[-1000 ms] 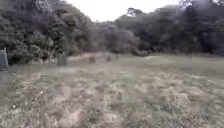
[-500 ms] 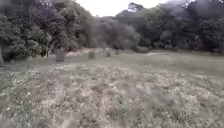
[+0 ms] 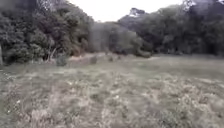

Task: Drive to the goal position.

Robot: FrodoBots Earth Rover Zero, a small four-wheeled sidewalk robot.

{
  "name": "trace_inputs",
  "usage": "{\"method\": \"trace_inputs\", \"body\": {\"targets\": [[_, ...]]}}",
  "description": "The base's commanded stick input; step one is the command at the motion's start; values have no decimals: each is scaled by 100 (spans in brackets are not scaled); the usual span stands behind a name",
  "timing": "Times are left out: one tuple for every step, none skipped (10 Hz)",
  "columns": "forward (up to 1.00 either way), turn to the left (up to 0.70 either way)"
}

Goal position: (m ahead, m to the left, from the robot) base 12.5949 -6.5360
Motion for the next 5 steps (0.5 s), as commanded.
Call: {"method": "trace_inputs", "body": {"targets": [[50,0],[50,0],[50,0],[50,0],[50,0]]}}
